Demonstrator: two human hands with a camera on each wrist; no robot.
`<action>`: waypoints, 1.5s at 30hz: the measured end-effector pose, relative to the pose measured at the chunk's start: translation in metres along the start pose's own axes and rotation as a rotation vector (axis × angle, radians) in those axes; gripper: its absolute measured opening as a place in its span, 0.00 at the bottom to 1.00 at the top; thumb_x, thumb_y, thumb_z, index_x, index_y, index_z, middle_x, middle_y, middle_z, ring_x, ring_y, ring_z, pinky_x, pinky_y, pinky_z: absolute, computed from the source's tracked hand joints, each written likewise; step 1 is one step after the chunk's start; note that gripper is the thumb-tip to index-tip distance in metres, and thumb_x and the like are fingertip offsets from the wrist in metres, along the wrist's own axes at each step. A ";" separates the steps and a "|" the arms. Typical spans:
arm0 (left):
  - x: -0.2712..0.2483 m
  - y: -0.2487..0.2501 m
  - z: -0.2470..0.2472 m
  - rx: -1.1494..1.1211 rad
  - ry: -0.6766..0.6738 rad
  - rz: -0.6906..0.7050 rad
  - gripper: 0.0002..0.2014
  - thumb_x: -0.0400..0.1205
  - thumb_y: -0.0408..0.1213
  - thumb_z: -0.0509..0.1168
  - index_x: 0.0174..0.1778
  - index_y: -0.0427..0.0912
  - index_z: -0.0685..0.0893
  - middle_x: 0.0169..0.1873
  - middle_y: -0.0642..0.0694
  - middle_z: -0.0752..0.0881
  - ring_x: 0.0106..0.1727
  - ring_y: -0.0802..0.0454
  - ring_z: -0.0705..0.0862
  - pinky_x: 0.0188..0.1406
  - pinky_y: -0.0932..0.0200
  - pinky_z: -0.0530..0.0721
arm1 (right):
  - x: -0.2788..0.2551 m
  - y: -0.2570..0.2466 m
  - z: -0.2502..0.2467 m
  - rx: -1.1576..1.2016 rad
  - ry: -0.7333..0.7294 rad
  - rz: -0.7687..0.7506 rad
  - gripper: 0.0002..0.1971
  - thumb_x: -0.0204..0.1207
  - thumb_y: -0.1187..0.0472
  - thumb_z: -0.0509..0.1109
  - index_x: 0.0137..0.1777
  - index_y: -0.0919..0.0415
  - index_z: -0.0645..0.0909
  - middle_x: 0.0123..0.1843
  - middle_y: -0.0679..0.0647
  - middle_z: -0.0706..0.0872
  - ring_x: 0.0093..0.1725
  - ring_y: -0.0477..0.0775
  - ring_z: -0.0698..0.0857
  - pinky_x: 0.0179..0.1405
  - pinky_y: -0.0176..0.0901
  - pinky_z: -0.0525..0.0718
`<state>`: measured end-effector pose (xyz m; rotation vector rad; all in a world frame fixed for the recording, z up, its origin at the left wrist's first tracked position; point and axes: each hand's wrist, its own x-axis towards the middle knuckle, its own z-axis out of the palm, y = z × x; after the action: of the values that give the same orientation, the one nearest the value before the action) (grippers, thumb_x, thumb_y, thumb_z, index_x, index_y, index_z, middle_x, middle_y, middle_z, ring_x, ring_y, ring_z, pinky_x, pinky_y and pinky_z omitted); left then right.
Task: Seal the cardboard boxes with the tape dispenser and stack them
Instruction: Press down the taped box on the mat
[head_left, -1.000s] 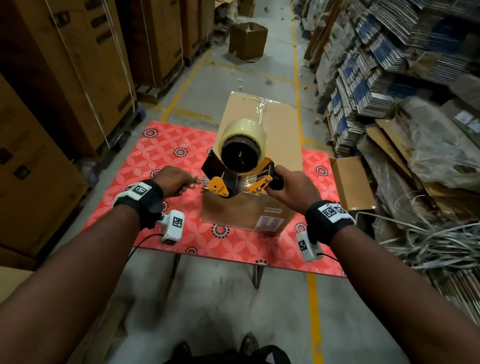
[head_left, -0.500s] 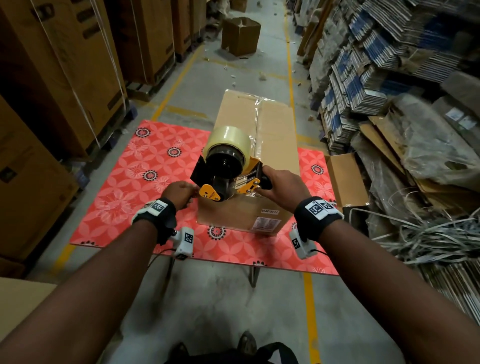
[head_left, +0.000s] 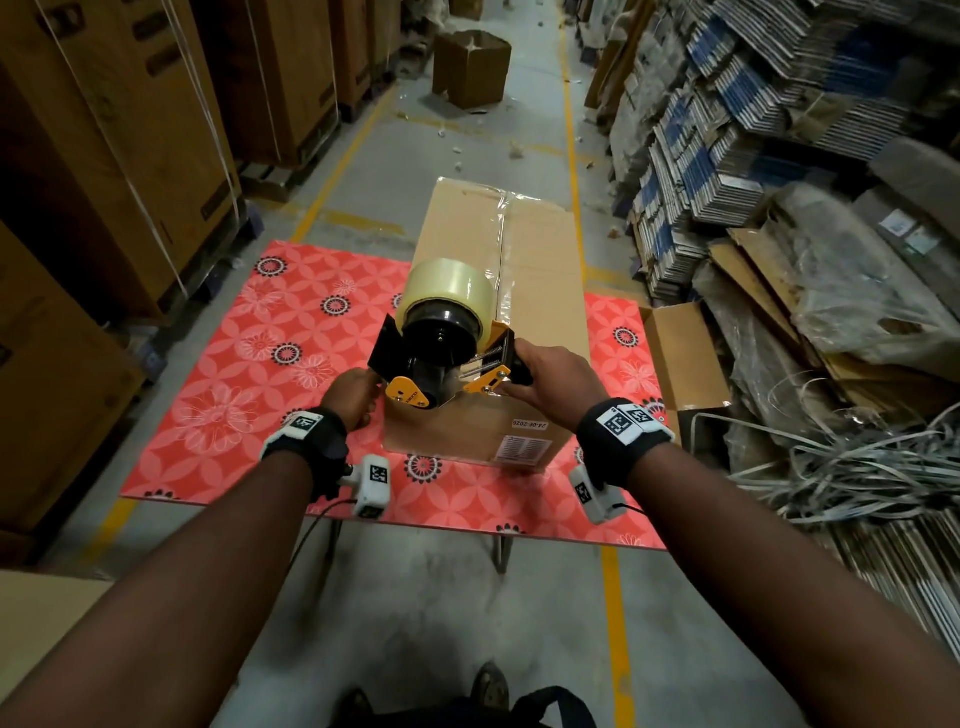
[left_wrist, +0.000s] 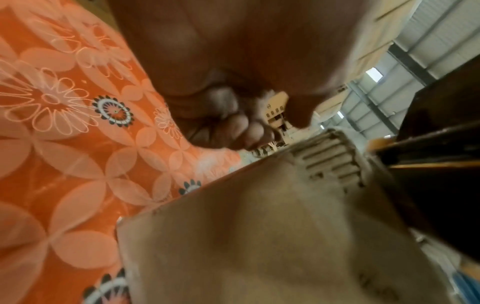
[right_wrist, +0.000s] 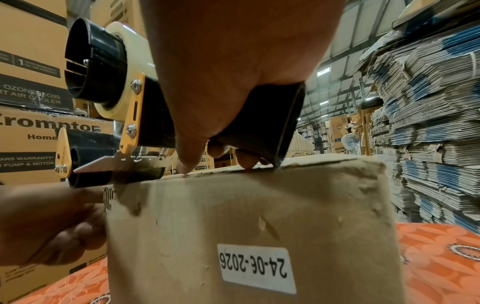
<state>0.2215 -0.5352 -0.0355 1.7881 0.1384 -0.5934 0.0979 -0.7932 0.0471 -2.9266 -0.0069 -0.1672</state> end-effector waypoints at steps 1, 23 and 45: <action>-0.001 -0.002 0.003 0.055 -0.040 -0.016 0.14 0.86 0.42 0.56 0.36 0.42 0.75 0.27 0.46 0.71 0.23 0.50 0.66 0.24 0.62 0.62 | 0.000 0.001 0.000 0.002 0.002 -0.001 0.20 0.75 0.45 0.75 0.62 0.53 0.77 0.49 0.55 0.91 0.48 0.62 0.88 0.39 0.53 0.85; -0.017 0.035 -0.010 0.497 0.099 0.396 0.10 0.75 0.25 0.67 0.41 0.47 0.81 0.36 0.48 0.84 0.37 0.47 0.83 0.31 0.63 0.75 | 0.004 0.021 -0.001 0.244 -0.130 0.040 0.18 0.65 0.44 0.81 0.49 0.51 0.81 0.37 0.46 0.87 0.37 0.54 0.85 0.36 0.54 0.85; -0.053 0.054 0.059 0.866 0.142 0.564 0.17 0.74 0.29 0.63 0.28 0.54 0.67 0.30 0.56 0.71 0.45 0.38 0.80 0.45 0.47 0.76 | -0.037 0.074 -0.018 0.361 -0.104 0.100 0.14 0.69 0.62 0.82 0.54 0.58 0.88 0.40 0.43 0.87 0.39 0.40 0.84 0.37 0.30 0.76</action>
<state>0.1780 -0.5953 0.0252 2.5540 -0.5992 -0.0956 0.0602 -0.8687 0.0454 -2.5644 0.0840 0.0039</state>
